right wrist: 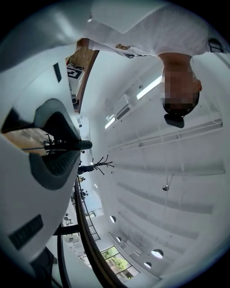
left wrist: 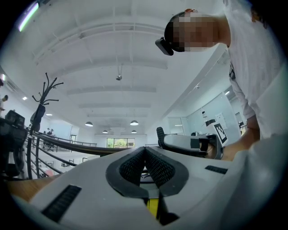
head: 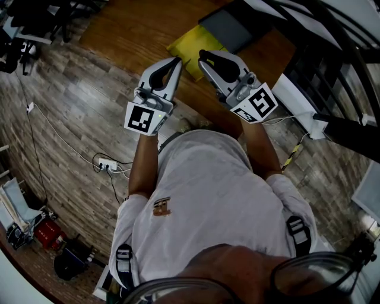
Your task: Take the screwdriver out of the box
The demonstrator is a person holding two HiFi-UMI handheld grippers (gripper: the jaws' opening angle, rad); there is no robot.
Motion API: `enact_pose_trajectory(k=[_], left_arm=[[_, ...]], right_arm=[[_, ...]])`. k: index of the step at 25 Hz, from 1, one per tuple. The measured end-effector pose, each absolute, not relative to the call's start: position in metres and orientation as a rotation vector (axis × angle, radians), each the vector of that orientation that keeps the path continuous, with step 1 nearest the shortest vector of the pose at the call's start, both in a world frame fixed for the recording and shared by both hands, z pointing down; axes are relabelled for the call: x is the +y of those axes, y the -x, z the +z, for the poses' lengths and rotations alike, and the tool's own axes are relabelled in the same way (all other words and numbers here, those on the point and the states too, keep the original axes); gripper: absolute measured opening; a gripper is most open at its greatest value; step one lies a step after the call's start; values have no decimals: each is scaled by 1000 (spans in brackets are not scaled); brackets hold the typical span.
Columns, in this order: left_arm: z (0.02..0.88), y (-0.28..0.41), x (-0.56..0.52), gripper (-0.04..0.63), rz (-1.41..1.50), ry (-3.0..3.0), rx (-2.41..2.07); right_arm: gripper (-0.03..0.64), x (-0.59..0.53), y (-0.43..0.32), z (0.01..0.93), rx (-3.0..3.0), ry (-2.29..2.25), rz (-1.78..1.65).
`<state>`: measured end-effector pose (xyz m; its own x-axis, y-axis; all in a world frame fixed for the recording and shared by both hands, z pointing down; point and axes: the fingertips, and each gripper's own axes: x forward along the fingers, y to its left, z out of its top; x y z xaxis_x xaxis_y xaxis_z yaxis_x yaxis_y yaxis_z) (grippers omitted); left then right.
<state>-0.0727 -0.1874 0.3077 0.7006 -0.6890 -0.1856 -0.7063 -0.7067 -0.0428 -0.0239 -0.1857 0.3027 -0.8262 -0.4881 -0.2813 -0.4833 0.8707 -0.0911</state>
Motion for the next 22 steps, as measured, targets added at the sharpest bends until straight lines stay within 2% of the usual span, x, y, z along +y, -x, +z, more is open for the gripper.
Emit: enact_pose_trajectory(k=[22], left_arm=[[318, 69, -185, 18, 206, 2828, 1135]], right_arm=[[81, -177, 23, 304, 2762, 718, -8]])
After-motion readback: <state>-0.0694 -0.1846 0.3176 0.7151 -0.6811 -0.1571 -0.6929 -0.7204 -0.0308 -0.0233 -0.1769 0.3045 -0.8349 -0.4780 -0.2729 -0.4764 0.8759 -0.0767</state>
